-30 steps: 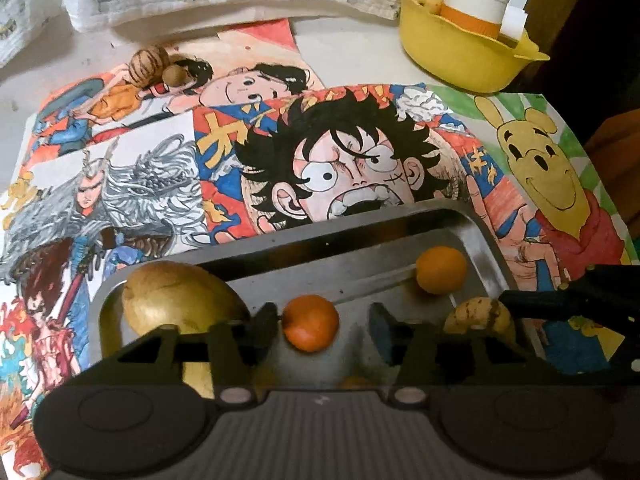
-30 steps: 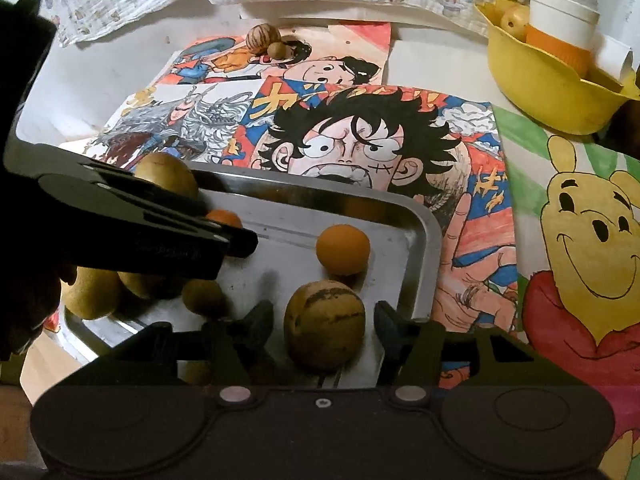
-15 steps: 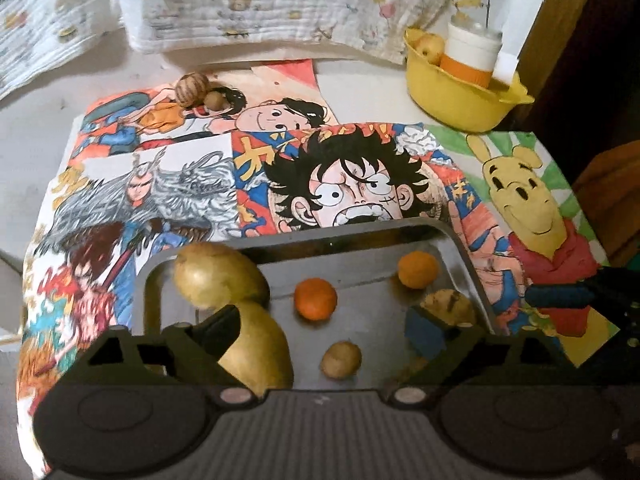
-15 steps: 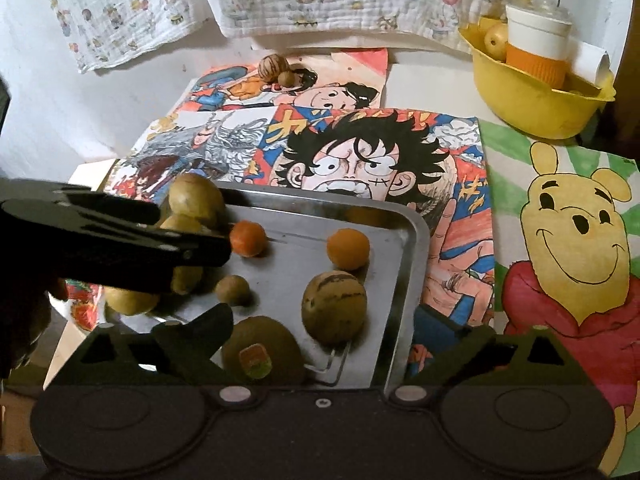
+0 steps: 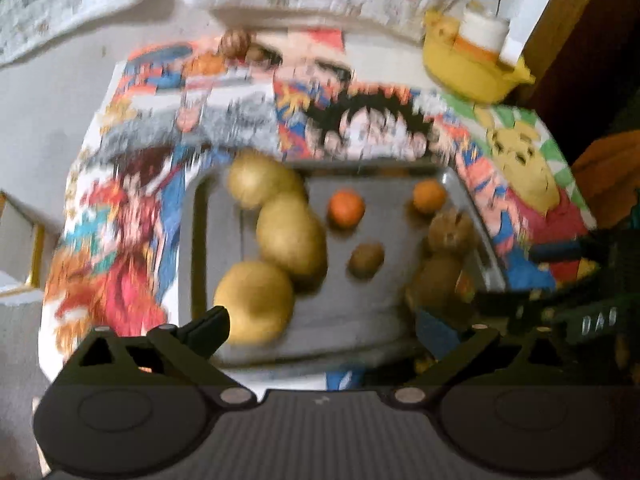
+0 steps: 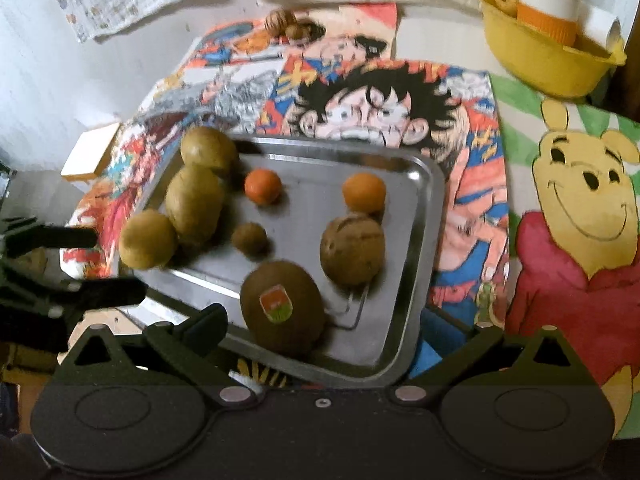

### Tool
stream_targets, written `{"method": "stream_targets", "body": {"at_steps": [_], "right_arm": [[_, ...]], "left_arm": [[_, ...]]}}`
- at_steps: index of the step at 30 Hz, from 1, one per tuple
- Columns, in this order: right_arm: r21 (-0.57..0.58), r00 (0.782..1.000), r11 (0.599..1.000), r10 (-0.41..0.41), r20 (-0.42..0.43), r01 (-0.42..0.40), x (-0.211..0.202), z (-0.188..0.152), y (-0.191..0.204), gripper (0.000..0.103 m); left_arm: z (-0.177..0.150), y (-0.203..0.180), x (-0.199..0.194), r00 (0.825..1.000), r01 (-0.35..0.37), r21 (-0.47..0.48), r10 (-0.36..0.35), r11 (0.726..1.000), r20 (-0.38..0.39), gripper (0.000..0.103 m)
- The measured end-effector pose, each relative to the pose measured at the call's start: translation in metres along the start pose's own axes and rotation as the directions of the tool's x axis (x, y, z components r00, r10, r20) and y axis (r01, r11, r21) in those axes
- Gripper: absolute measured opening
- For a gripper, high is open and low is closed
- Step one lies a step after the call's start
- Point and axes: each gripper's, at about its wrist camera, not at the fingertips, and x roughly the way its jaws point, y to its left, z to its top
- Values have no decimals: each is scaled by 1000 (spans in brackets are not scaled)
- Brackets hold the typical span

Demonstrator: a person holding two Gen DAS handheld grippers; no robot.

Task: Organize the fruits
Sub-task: 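Open both tools to release the striped fruit and orange onto the tray, then move both tools back toward the fruit pile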

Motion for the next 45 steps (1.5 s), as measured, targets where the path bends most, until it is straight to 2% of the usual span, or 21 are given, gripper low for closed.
{"method": "stream_targets", "body": {"at_steps": [5, 9, 20, 28, 34, 39, 45], "right_arm": [[26, 999, 1000, -12, -48, 14, 4, -4, -3, 102], [34, 998, 999, -23, -55, 25, 4, -4, -5, 102], [48, 999, 998, -47, -2, 47, 1, 14, -4, 102], [65, 997, 996, -57, 52, 53, 6, 39, -1, 102], [57, 995, 997, -54, 80, 50, 13, 64, 2, 102], [65, 992, 997, -60, 115, 52, 14, 87, 2, 102], [78, 987, 996, -63, 145, 52, 17, 108, 1, 102]], "left_arm": [[-15, 9, 7, 997, -23, -26, 21, 999, -80, 102], [-19, 18, 9, 992, -52, -56, 45, 997, -115, 102], [-7, 36, 11, 984, -95, -58, 84, 994, -159, 102], [9, 50, 8, 981, -126, -43, 118, 991, -151, 102], [27, 67, 5, 981, -157, -67, 148, 985, -127, 102], [53, 80, 3, 981, -179, -83, 171, 980, -89, 102], [91, 86, 4, 983, -182, -53, 180, 982, -37, 102]]}}
